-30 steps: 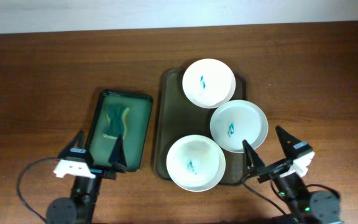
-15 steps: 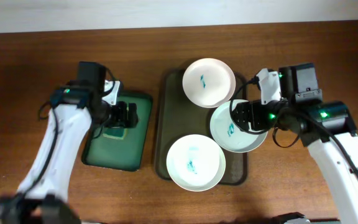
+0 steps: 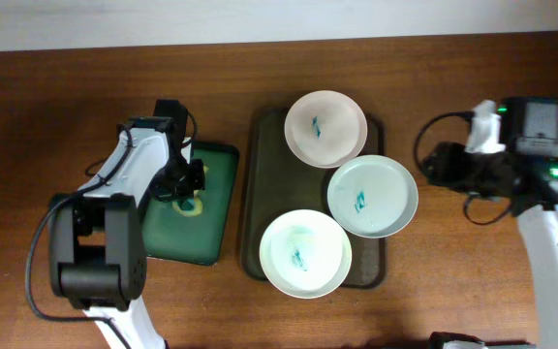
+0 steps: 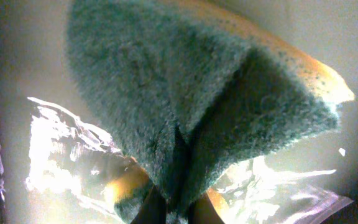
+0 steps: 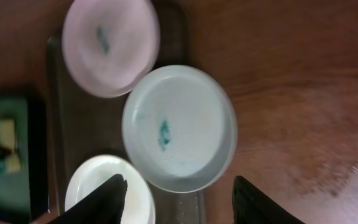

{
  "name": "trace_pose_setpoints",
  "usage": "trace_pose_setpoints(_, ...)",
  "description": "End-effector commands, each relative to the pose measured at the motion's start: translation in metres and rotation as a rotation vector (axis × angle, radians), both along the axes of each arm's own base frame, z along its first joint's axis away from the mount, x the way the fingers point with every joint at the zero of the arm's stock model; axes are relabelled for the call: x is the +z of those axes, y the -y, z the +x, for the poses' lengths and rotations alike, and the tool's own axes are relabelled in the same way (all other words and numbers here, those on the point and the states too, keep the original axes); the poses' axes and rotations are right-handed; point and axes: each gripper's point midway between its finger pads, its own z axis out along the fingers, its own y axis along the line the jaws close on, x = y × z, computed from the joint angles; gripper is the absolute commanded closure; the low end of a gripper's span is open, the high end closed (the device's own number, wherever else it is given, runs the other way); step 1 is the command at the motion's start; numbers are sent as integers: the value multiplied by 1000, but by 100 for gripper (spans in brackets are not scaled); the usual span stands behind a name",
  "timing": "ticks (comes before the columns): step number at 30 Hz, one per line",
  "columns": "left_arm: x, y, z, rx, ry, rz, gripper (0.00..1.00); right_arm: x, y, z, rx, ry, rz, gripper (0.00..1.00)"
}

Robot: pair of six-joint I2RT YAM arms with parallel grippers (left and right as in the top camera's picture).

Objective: Clean dirty plates on tray and stack at the side
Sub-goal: 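Grasp the green sponge with the left gripper and lift the right-side plate, then scrub the plate held by the right gripper with the sponge in the left gripper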

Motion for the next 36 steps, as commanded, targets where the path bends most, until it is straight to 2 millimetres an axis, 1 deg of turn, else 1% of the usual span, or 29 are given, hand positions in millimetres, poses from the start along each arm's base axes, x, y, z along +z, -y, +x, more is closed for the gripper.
trace_pose_setpoints(1,54,25,10,-142,136,-108,100,-1,10,-2,27,-16,59,44)
trace_pose_setpoints(4,59,35,8,-162,137,-103,100,-27,10,-2,41,-116,79,43)
trace_pose_setpoints(6,75,45,9,-187,138,-108,100,-41,11,2,40,-166,94,44)
trace_pose_setpoints(7,100,71,14,-240,175,-150,100,-49,8,5,81,-178,101,45)
trace_pose_setpoints(8,113,90,18,-278,206,-185,100,-51,4,7,131,-167,107,45)
trace_pose_setpoints(9,133,126,22,-347,266,-258,100,-54,3,10,140,-170,105,45)
trace_pose_setpoints(10,142,151,25,-395,312,-313,100,-59,4,14,141,-174,95,45)
trace_pose_setpoints(11,150,188,28,-419,367,-375,100,-67,11,18,126,-191,67,45)
trace_pose_setpoints(12,149,217,26,-431,386,-408,100,-76,17,20,116,-215,46,46)
trace_pose_setpoints(13,141,249,17,-467,382,-433,100,-85,19,23,114,-235,42,46)
trace_pose_setpoints(14,135,262,12,-481,371,-441,100,-92,21,26,112,-249,40,46)
trace_pose_setpoints(15,119,285,-1,-486,327,-449,100,-106,22,29,111,-279,44,46)
trace_pose_setpoints(17,86,306,-14,-390,223,-458,100,-134,22,28,112,-363,70,53)
trace_pose_setpoints(18,80,314,-16,-394,202,-489,100,-142,22,29,112,-383,76,53)
trace_pose_setpoints(19,72,337,-24,-423,161,-589,100,-159,24,32,106,-414,79,56)
trace_pose_setpoints(20,63,347,-27,-411,130,-617,100,-170,27,33,83,-439,79,57)
trace_pose_setpoints(21,43,353,-33,-410,93,-606,100,-183,26,34,84,-463,87,62)
trace_pose_setpoints(22,36,356,-36,-414,81,-601,100,-188,24,34,88,-475,90,64)
trace_pose_setpoints(23,25,359,-40,-426,68,-594,100,-193,21,33,95,-489,96,68)
trace_pose_setpoints(25,-5,359,-44,-446,58,-522,100,-201,10,33,122,-508,110,91)
trace_pose_setpoints(26,-17,357,-45,-474,59,-492,100,-201,7,33,131,-510,108,94)
trace_pose_setpoints(27,-29,352,-45,-502,69,-445,100,-200,4,32,139,-511,106,95)
trace_pose_setpoints(28,-37,348,-44,-515,77,-402,100,-200,2,31,146,-516,104,95)
trace_pose_setpoints(29,-50,329,-37,-526,109,-266,100,-200,-1,30,153,-520,104,95)
trace_pose_setpoints(31,-56,291,-20,-518,179,-11,100,-200,-2,30,155,-524,103,96)
trace_pose_setpoints(33,-50,264,-8,-508,212,143,100,-200,-2,29,143,-531,107,96)
trace_pose_setpoints(34,-44,254,-1,-500,226,201,100,-200,-2,28,142,-533,107,96)
trace_pose_setpoints(35,-39,248,5,-492,235,225,100,-200,-2,28,142,-536,108,96)
trace_pose_setpoints(36,-34,249,10,-484,247,225,100,-200,-2,27,142,-537,108,96)
